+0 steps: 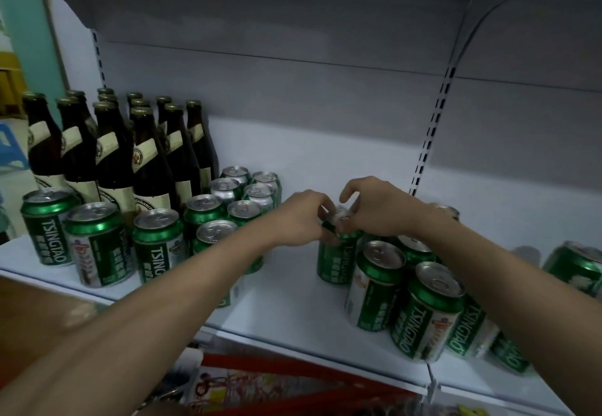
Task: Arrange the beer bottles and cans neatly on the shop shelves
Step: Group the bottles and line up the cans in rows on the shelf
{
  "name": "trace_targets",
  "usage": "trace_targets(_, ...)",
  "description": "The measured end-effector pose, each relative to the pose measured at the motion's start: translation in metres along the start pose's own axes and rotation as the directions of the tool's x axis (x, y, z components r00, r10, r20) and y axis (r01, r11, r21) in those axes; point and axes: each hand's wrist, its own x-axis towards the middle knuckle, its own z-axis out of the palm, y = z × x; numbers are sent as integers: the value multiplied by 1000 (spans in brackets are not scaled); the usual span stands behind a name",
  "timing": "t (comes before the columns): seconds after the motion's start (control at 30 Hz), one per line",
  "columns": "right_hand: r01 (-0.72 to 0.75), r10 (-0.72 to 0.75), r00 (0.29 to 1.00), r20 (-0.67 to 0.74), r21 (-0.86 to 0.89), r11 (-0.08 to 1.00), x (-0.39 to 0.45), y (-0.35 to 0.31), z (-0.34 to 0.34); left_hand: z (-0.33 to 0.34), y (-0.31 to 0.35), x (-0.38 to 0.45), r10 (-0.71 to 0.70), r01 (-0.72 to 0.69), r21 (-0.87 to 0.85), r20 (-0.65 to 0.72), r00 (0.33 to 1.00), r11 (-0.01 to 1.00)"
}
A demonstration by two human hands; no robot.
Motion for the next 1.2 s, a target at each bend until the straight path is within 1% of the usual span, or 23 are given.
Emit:
trace_targets(0.1, 31, -31, 1000, 3, 66, 997, 4, -20, 10, -22, -7, -12, -20, 12, 136, 59, 998, 991)
trace_targets(0.27, 103, -114, 991, 63, 165, 981, 2, -61, 21, -53, -19, -36, -76, 26, 336, 138, 988, 941)
trace_targets(0.4, 175, -200, 976, 88, 235, 956, -5, -81, 27, -69, -20, -52, -114, 18, 448, 188, 976, 894)
trace_targets(0.53, 171, -222, 965, 137, 310, 935, -7, -85, 32, -75, -19, -58, -162, 32, 508, 215, 963, 861)
trace_targets(0.6, 165, -234, 958, 167, 347, 923, -9, -84, 28, -80, -17, -60, -188, 48, 486, 244, 951, 872)
trace_targets(0.67, 134, -198, 968, 155, 350, 927, -9, -78, 19, -84, -12, -61, -184, 61, 433, 249, 951, 899)
trace_targets(0.73, 111, -137, 988, 76, 276, 955, -6, -65, 3, -84, -4, -56, -115, 33, 387, 190, 975, 921)
trace_targets(0.8, 92, -90, 996, -19, 216, 972, -3, -47, -17, -77, 4, -43, -4, -29, 316, 103, 995, 948)
trace_targets(0.9, -1, 15, 997, -74, 186, 983, 2, -13, -42, -56, 16, -16, 73, -80, 146, 48, 996, 986)
trace_targets(0.97, -79, 86, 995, -53, 128, 989, 4, 12, -54, -40, 21, 6, 89, -92, 70, 46, 995, 993)
trace_targets(1.03, -156, 156, 988, -4, 18, 988, 3, 33, -62, -24, 28, 29, 112, -114, 21, 63, 992, 993)
trace_targets(1.13, -224, 233, 971, 62, -119, 967, 0, 55, -65, -3, 41, 59, 161, -163, 13, 104, 982, 987)
trace_targets(1.2, -240, 253, 964, 85, -144, 960, -1, 65, -60, 10, 48, 74, 178, -186, 46, 140, 974, 981)
